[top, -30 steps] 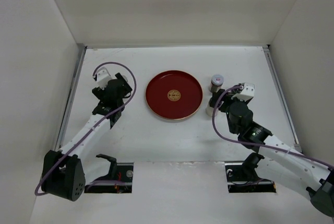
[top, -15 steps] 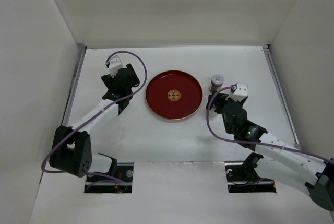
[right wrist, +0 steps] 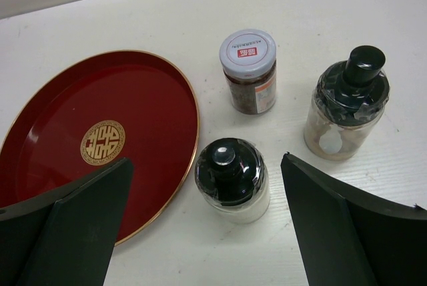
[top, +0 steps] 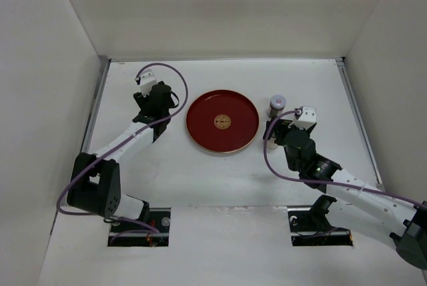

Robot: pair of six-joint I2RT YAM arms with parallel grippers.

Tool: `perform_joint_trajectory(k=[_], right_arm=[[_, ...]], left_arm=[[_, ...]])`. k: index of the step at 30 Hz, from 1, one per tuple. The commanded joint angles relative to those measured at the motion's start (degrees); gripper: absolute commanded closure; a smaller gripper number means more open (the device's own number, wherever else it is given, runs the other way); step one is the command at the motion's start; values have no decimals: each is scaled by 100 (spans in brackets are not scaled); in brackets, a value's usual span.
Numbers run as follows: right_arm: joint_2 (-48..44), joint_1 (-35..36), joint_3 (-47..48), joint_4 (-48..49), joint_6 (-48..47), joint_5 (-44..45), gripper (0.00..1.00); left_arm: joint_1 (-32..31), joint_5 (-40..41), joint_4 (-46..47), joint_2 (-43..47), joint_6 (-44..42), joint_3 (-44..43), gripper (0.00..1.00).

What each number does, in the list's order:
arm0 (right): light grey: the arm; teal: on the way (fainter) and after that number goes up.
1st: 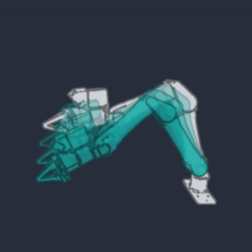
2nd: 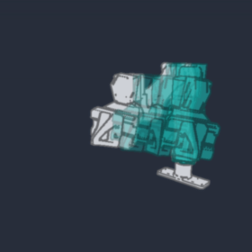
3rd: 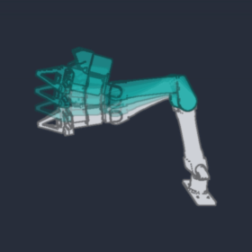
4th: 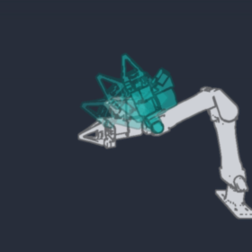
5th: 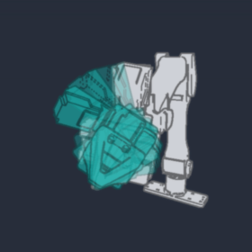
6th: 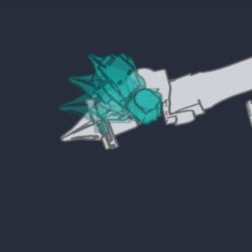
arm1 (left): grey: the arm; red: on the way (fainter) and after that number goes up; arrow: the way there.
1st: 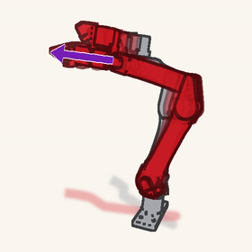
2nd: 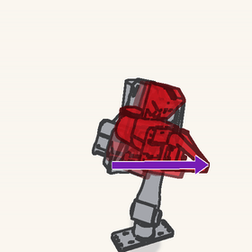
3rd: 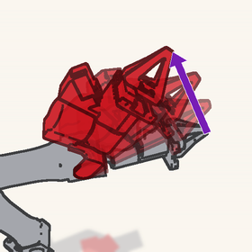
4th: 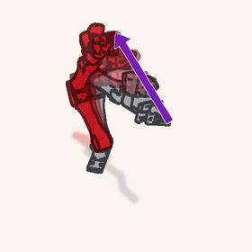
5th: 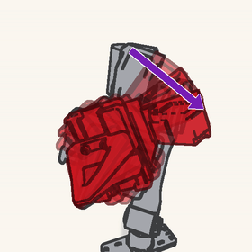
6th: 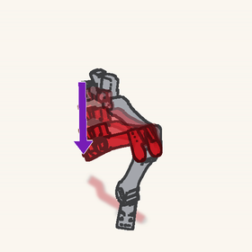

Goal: Organize the condiment bottles

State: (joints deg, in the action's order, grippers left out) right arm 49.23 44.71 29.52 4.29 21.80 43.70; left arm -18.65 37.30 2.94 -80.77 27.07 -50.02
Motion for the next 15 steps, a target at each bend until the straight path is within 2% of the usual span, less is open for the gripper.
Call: perform_joint_trajectory(k=[1,7,12,15], right_arm=[[-36,42,230,159,-62,-11,0],[-37,42,212,168,-62,-20,0],[-28,42,203,177,-27,-28,0],[-19,42,212,177,-62,-11,0]], left_arm=[[-11,111,154,420,0,-87,69],[-546,190,-39,1318,-175,-481,71],[-1354,-73,4,959,-360,-1044,71],[-1575,-240,276,477,-308,-1255,71]])
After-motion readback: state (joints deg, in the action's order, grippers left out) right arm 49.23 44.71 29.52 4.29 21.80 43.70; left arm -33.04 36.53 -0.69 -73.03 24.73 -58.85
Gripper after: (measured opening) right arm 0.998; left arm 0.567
